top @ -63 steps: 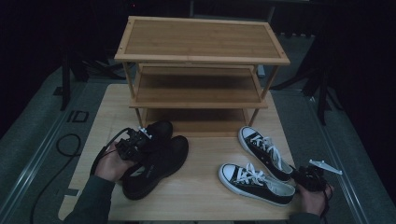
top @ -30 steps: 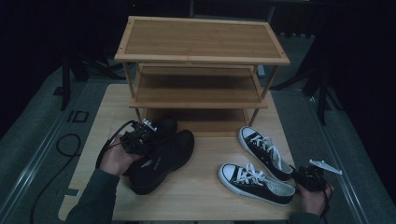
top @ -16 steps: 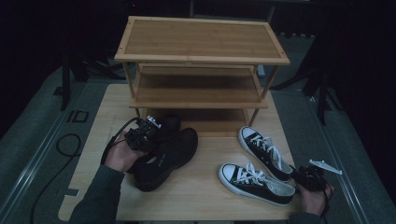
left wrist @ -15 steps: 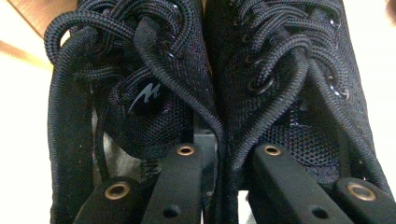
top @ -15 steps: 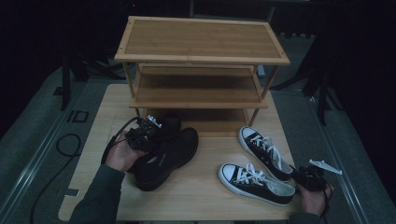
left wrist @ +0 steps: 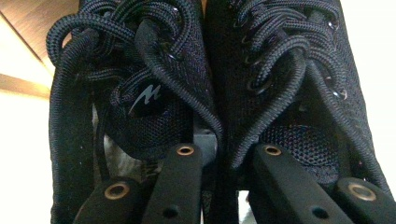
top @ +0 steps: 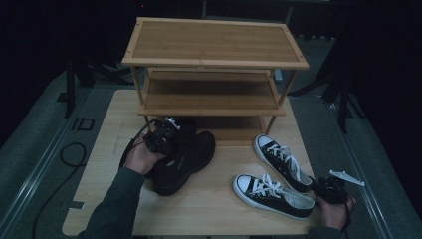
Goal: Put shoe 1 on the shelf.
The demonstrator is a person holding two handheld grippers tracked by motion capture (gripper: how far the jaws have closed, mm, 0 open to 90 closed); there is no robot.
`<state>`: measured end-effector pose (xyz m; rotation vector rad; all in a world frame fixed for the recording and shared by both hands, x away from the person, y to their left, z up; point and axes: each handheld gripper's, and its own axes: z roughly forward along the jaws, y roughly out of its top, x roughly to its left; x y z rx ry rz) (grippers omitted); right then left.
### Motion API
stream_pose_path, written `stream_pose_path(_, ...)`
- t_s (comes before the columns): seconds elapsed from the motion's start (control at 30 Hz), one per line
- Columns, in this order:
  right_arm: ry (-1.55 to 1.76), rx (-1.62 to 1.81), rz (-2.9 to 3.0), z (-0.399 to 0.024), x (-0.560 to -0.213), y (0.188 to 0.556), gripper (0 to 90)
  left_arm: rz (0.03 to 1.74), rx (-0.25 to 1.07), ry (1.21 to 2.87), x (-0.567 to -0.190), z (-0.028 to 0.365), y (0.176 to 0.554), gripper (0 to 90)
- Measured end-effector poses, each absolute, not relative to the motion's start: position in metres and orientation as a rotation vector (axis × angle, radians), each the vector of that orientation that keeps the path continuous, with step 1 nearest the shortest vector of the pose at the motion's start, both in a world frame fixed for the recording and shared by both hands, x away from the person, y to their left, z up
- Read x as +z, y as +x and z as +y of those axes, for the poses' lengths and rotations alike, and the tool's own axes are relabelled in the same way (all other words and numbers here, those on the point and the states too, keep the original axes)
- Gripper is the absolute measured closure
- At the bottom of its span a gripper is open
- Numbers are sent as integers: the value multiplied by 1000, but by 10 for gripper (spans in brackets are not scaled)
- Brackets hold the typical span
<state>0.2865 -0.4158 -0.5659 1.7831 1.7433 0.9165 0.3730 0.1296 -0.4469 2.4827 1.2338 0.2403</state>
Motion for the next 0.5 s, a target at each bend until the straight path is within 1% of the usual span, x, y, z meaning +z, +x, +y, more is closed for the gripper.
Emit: stream_pose_path(0.5,1785,917,1743,-416,-566,287,481,1315,297,2445,-452,115,386,849)
